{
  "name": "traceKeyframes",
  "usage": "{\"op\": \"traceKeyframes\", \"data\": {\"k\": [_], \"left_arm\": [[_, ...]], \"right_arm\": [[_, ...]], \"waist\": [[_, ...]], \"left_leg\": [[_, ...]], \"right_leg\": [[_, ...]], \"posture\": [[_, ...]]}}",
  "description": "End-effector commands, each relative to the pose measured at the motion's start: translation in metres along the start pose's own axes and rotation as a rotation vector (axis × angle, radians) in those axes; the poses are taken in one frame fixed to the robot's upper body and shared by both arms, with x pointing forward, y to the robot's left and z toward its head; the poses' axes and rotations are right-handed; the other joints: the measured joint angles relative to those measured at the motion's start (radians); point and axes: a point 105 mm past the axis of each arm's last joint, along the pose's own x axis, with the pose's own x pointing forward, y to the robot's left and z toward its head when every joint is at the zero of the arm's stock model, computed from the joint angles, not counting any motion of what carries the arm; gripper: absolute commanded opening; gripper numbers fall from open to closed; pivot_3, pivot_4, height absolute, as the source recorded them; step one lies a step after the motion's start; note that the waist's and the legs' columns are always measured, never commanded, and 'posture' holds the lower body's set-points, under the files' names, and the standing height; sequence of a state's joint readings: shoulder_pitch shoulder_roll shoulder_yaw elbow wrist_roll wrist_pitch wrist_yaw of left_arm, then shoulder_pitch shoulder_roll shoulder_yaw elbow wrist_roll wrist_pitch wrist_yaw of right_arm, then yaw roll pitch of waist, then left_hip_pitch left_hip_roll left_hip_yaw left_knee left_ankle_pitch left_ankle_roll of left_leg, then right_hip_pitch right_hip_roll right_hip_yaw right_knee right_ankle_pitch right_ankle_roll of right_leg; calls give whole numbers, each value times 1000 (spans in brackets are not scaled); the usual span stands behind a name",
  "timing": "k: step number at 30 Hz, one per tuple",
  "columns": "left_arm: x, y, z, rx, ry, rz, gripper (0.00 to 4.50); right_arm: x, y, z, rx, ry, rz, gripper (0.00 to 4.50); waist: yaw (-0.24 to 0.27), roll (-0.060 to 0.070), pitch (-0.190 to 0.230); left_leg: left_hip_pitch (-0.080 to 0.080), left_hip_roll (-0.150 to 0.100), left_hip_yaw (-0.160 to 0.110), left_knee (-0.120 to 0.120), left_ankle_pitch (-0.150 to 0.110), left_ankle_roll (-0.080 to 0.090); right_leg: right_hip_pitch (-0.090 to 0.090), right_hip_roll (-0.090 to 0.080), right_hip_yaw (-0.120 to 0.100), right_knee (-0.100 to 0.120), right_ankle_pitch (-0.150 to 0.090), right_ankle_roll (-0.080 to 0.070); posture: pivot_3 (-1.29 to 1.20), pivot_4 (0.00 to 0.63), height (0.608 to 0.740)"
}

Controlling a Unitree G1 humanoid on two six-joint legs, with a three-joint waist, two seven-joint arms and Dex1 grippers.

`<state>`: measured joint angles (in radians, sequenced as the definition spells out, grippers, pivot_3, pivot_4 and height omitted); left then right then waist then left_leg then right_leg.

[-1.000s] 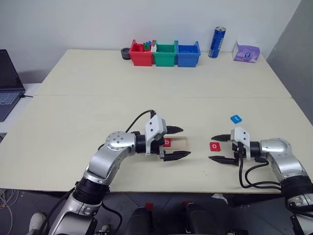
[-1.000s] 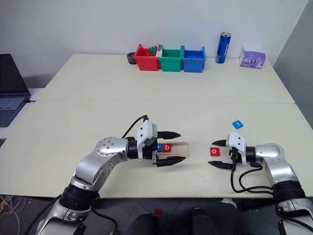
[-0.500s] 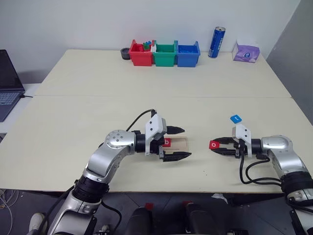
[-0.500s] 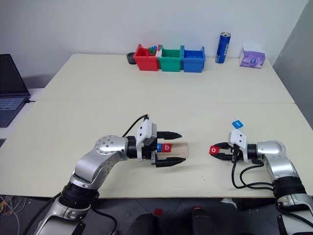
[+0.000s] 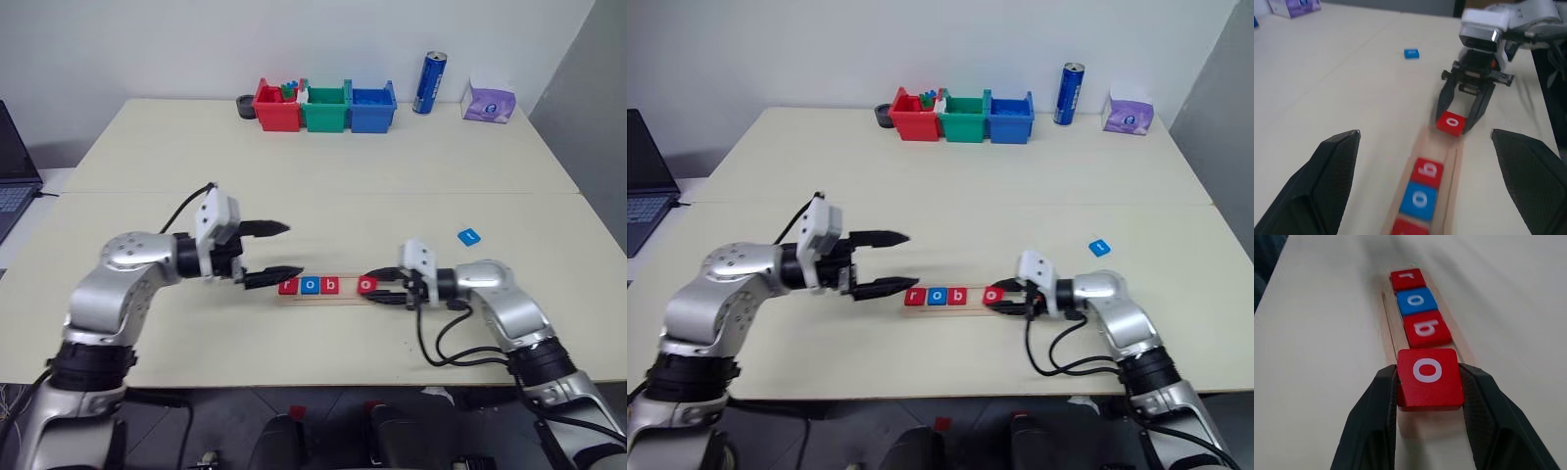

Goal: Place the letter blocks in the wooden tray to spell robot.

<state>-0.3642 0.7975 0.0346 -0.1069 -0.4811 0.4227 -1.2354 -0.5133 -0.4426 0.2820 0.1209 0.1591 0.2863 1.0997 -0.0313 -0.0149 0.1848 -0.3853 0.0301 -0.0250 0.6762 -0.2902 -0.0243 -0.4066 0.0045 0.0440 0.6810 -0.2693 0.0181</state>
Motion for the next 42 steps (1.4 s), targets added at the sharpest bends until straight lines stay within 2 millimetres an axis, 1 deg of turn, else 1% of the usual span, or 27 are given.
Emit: {"op": "traceKeyframes", "data": {"k": [1, 5, 7, 10, 15, 21, 27, 42], "left_arm": [[-1, -10, 7, 49, -11, -28, 4500], [4, -11, 12, 48, -40, -7, 4500], [5, -11, 12, 48, -44, 0, 4500], [6, -12, 14, 47, -50, 7, 4500], [6, -11, 15, 50, -52, 8, 4500], [6, -10, 16, 54, -49, 4, 4500], [8, -9, 16, 61, -49, -2, 4500], [11, -9, 14, 61, -50, 2, 4500]], "right_arm": [[7, -7, 6, -40, 35, -21, 1449], [9, -14, 3, -53, 59, -27, 1449], [9, -19, 4, -71, 71, -42, 1449], [9, -23, 4, -81, 80, -41, 1449], [9, -22, 7, -90, 81, -6, 1449], [8, -23, 6, -94, 90, 9, 1449], [9, -19, 7, -94, 95, 38, 1449], [6, -23, 7, -79, 113, 53, 1449]], "waist": [[7, -1, 1], [19, -2, 1], [16, -2, 1], [5, -2, 1], [2, -1, 1], [1, -1, 1], [1, -1, 1], [1, -1, 1]], "left_leg": [[-1, 0, 0, 0, 0, 0], [-2, -2, 0, 2, 0, 0], [-2, -2, 0, 2, 0, 0], [-2, -2, 0, 2, 0, 0], [-2, -1, -1, 1, 0, 0], [-2, -1, -1, 1, 0, 0], [-2, -1, -1, 1, 0, 0], [-2, -1, -1, 1, 0, 0]], "right_leg": [[0, -1, -1, 0, 0, 0], [0, -4, -2, 0, 0, 1], [0, -4, -2, 0, 0, 1], [0, -3, -2, 0, 0, 1], [-1, 0, -2, 1, 0, 1], [-1, 1, -2, 1, 0, 1], [-1, 0, -2, 1, 0, 1], [-1, 0, -2, 1, 0, 1]], "posture": [[0, 150, 740], [0, 150, 740], [0, 150, 740], [0, 150, 740], [0, 150, 740], [0, 150, 740], [0, 150, 740], [0, 150, 740]]}}
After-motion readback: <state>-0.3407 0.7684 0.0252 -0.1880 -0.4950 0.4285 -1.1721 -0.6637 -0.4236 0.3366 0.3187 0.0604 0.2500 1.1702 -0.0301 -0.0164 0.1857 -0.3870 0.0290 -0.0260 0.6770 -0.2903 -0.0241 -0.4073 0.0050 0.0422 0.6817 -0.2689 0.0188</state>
